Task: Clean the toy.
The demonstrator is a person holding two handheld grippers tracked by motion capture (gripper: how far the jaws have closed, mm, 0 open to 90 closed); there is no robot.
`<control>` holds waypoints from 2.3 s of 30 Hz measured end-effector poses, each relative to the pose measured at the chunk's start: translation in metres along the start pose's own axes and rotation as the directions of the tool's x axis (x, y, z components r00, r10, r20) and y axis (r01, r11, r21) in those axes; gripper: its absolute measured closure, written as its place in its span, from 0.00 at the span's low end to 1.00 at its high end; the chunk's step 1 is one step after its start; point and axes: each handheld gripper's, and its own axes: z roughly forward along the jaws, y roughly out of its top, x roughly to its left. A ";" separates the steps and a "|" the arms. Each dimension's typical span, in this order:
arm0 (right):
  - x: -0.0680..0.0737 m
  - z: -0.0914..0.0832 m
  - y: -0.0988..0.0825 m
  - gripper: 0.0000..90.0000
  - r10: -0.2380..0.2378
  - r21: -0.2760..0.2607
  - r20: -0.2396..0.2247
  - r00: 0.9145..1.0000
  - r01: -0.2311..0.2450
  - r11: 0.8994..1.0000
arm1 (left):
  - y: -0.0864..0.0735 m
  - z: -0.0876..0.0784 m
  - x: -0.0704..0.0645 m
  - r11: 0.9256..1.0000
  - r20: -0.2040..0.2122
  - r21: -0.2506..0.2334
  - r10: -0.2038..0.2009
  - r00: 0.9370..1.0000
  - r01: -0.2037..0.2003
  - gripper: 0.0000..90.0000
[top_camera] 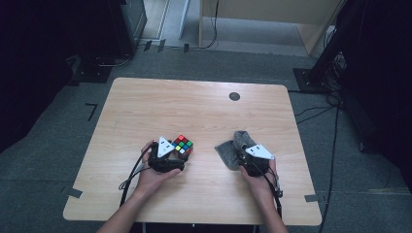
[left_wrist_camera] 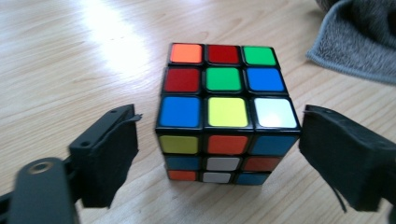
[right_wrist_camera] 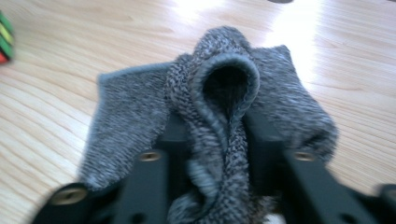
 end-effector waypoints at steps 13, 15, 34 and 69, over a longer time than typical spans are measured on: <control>-0.021 -0.032 0.024 0.00 0.131 0.022 -0.072 0.989 -0.130 0.991 | -0.004 -0.036 0.028 0.994 0.035 -0.037 -0.104 0.994 0.106 0.08; -0.026 -0.041 0.024 0.00 0.126 0.017 -0.073 0.989 -0.125 0.992 | -0.006 -0.044 0.033 0.993 0.031 -0.052 -0.108 0.994 0.109 0.08; -0.069 -0.094 -0.017 0.00 0.146 0.048 0.009 0.989 -0.146 0.988 | -0.049 -0.101 0.070 0.992 -0.065 -0.030 -0.121 0.991 0.119 0.07; -0.111 -0.115 -0.085 0.00 0.135 0.202 0.135 0.982 -0.161 0.966 | -0.103 -0.139 0.094 0.986 -0.228 0.140 -0.054 0.972 0.088 0.08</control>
